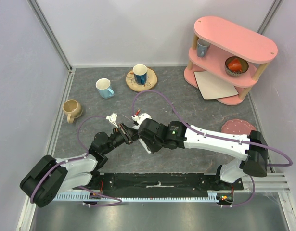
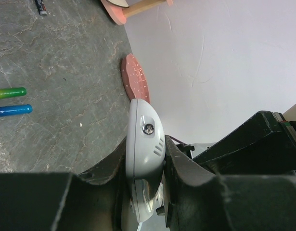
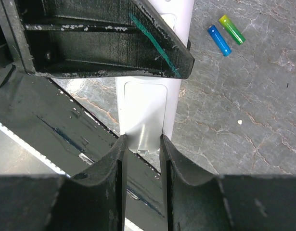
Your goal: Load the batteries into the remote control
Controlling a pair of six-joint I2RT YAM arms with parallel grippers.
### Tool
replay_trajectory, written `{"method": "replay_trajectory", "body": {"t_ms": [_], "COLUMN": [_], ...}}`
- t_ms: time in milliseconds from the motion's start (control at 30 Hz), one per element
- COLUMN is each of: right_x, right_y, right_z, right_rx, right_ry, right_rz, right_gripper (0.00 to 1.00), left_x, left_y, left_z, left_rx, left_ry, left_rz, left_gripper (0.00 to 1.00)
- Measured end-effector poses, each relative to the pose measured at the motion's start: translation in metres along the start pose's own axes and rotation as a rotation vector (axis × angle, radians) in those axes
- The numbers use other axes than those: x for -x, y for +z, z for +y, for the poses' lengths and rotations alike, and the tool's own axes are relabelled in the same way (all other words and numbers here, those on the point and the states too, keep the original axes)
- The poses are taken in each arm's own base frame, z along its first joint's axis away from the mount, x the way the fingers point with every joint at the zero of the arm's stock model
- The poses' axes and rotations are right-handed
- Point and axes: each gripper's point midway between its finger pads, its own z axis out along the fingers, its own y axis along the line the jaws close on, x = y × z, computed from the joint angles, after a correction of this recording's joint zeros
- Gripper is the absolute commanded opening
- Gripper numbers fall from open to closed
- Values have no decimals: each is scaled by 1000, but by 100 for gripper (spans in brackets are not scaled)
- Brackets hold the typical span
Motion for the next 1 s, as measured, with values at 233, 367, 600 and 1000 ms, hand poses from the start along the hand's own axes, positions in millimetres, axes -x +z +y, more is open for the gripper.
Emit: {"method": "replay_trajectory", "body": {"t_ms": [233,367,600,1000], "right_x": [0,0,1,3], "right_y": [-1,-1,0,0], "right_z": [0,0,-2,-6], "right_rx": [0,0,-9,-27], "right_ry": [0,0,1,5], "right_rz": [-1,-1,-5,-10], "right_gripper": [28,36,48,64], "left_x": [0,0,-2,-5], "left_y": [0,0,0,-1], "left_z": [-1,-1,-1,-2], "left_rx": [-3,-3,-5,-13], "left_ry": [1,1,-1,0], "left_rz": [2,2,11,27], "left_gripper": [2,2,2,2]}}
